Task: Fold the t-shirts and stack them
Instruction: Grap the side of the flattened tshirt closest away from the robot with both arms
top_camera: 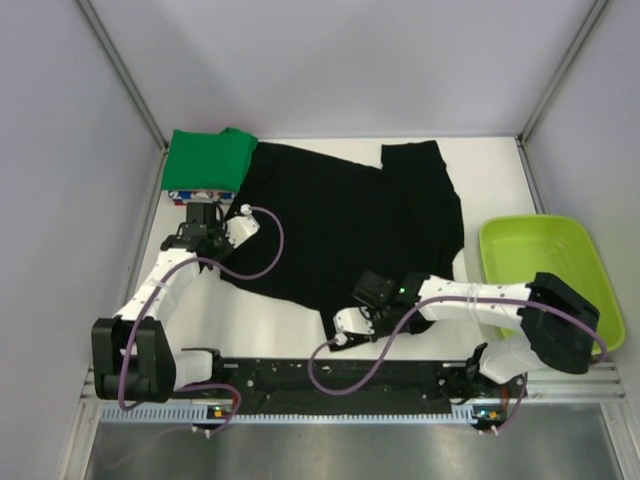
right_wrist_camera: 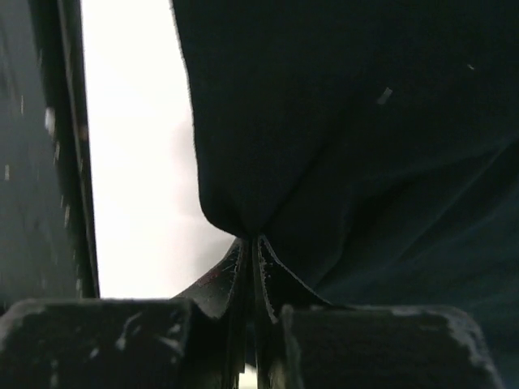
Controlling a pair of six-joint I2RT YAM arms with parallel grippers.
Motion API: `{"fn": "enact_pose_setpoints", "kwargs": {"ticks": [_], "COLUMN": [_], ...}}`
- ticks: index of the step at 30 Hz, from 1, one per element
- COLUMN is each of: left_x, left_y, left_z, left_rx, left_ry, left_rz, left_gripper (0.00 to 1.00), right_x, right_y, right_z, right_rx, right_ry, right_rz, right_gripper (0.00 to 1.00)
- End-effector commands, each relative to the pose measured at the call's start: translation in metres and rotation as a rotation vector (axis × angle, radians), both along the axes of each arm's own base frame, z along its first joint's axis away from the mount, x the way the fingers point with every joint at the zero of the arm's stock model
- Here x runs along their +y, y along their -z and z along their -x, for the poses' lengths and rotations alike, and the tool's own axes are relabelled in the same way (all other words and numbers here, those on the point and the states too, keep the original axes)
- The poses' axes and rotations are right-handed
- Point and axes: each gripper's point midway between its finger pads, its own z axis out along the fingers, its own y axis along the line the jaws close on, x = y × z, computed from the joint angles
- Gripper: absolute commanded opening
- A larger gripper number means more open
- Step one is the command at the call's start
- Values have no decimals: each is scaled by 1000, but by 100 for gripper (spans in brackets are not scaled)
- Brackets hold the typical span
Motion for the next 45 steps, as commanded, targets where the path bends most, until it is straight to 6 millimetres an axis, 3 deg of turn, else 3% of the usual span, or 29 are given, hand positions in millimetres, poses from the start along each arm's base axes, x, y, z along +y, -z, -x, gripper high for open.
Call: {"fn": "enact_pose_setpoints", "kwargs": {"ticks": [1, 6, 7, 11, 13, 14, 16, 18, 21, 23, 28, 30, 34, 39, 40, 42, 44, 45], "left_x": [-12, -35, -36, -32, -32, -34, -36, -37, -36, -36, -33, -33, -32, -30, -29, -28, -28, -28], "left_y": [8, 34, 38, 43, 43, 42, 40, 39, 40, 41, 42, 42, 42, 41, 40, 38, 36, 34], "left_z": [31, 93, 101, 111, 110, 109, 108, 107, 105, 104, 104, 103, 103, 102, 101, 102, 100, 98], "left_rx": [106, 331, 351, 346, 334, 333, 330, 326, 320, 321, 325, 320, 320, 330, 326, 322, 308, 302], "left_ry": [95, 285, 303, 304, 294, 292, 286, 279, 264, 253, 238, 237, 235, 230, 229, 232, 238, 239], "left_rz": [46, 127, 129, 106, 111, 122, 136, 142, 145, 144, 133, 131, 130, 119, 113, 104, 103, 103], "left_gripper": [0, 0, 0, 0, 0, 0, 0, 0, 0, 0, 0, 0, 0, 0, 0, 0, 0, 0], "right_x": [-91, -123, -126, -139, -127, -107, -64, -35, -7, 6, 41, 57, 62, 72, 72, 70, 60, 52], "right_y": [-24, -21, -20, -24, -34, -48, -82, -96, -82, -72, -56, -58, -58, -59, -63, -73, -69, -61], "right_z": [18, 40, 40, 23, 21, 22, 37, 59, 96, 109, 110, 105, 104, 109, 103, 99, 100, 100], "right_rx": [-36, 4, -4, -121, -136, -128, -50, 18, 92, 149, 191, 192, 179, 204, 196, 199, 221, 231], "right_ry": [-93, -218, -233, -283, -287, -276, -290, -351, -478, -456, -202, -43, 124, 279, 395, 554, 720, 807], "right_rz": [288, 291, 293, 340, 281, 190, -18, -117, -138, -180, -320, -369, -361, -363, -358, -348, -350, -342], "right_gripper": [0, 0, 4, 53, 61, 63, 76, 76, 73, 70, 61, 57, 50, 53, 53, 61, 66, 74]}}
